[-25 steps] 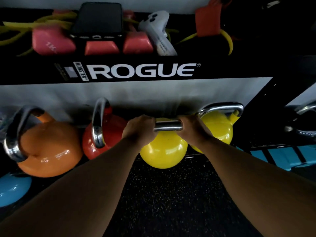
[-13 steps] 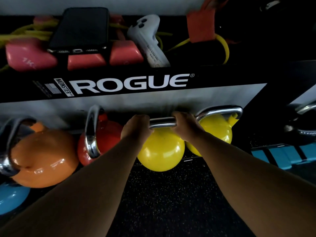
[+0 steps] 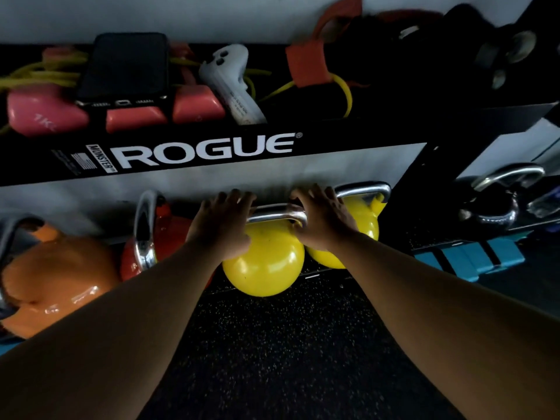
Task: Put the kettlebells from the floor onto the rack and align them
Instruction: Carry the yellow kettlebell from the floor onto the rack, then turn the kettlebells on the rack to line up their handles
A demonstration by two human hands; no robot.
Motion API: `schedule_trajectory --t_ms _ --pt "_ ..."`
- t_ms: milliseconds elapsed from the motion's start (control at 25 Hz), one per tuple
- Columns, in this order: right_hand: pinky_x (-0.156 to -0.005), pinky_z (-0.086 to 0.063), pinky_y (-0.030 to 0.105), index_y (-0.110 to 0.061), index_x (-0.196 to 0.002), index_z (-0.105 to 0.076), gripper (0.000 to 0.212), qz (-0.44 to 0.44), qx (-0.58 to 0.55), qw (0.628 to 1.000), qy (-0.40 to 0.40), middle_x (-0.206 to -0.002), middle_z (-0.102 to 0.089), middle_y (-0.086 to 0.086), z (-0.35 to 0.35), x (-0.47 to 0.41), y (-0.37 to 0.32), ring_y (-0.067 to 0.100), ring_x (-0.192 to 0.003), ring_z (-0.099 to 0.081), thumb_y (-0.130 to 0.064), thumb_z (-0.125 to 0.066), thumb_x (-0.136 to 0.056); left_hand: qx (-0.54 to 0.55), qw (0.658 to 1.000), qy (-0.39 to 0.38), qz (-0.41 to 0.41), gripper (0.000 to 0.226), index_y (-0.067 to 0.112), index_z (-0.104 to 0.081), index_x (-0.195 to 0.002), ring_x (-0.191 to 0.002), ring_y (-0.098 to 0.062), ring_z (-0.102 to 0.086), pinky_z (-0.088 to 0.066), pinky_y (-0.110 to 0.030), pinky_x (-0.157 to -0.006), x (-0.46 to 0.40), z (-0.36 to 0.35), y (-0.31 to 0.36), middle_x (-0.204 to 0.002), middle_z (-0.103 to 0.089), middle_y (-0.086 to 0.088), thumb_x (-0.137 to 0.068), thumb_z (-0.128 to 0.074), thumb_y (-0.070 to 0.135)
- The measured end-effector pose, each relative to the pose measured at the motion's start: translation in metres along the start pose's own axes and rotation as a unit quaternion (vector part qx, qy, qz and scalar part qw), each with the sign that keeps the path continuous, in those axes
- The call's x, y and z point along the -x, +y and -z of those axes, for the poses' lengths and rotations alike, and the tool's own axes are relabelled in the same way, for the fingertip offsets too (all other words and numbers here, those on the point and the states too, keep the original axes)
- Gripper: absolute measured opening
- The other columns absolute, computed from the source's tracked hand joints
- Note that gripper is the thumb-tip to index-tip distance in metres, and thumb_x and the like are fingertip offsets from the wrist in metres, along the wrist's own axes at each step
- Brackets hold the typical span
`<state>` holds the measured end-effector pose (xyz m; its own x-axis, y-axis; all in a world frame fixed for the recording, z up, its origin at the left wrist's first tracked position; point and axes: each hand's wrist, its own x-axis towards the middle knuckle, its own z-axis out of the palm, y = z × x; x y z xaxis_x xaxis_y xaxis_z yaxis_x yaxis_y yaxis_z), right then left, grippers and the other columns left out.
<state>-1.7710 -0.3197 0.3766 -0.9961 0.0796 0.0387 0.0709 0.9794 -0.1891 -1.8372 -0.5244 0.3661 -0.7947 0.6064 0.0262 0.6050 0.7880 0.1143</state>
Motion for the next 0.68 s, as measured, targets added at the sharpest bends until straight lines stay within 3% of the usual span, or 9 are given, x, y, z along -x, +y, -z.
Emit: schedule_trajectory --t_ms 200,400,680 --pt "-0.095 -0.040 0.041 -0.025 -0.120 -0.056 0.045 -0.046 0.032 0.998 0.018 -0.130 -0.055 0.006 0.036 0.046 0.033 0.035 -0.121 -0.046 -0.029 -0.061 -0.075 -0.131 0.988 0.023 -0.073 0.067 0.018 -0.041 -0.135 -0.115 -0.031 -0.046 -0.040 -0.044 -0.092 0.002 0.029 0.042 -0.128 -0.049 -0.009 -0.073 -0.057 0.038" --pt "-0.090 -0.039 0.040 -0.024 -0.108 -0.057 0.035 -0.071 0.072 0.995 0.020 -0.122 -0.057 0.008 0.053 0.089 0.109 0.033 -0.117 -0.045 -0.028 -0.060 -0.074 -0.114 0.988 0.026 -0.104 0.052 0.019 -0.051 -0.122 -0.112 -0.032 -0.050 -0.038 -0.041 -0.087 -0.011 0.031 0.134 -0.118 -0.056 -0.006 -0.071 -0.056 0.030" --pt "-0.088 -0.041 0.041 -0.020 -0.102 -0.060 0.033 -0.100 0.061 0.993 0.015 -0.117 -0.057 0.009 0.090 0.177 0.271 0.037 -0.117 -0.047 -0.020 -0.060 -0.069 -0.093 0.989 -0.017 -0.112 0.048 0.023 -0.056 -0.119 -0.115 -0.030 -0.051 -0.039 -0.042 -0.094 -0.046 0.007 0.298 -0.117 -0.059 -0.004 -0.072 -0.061 0.029"
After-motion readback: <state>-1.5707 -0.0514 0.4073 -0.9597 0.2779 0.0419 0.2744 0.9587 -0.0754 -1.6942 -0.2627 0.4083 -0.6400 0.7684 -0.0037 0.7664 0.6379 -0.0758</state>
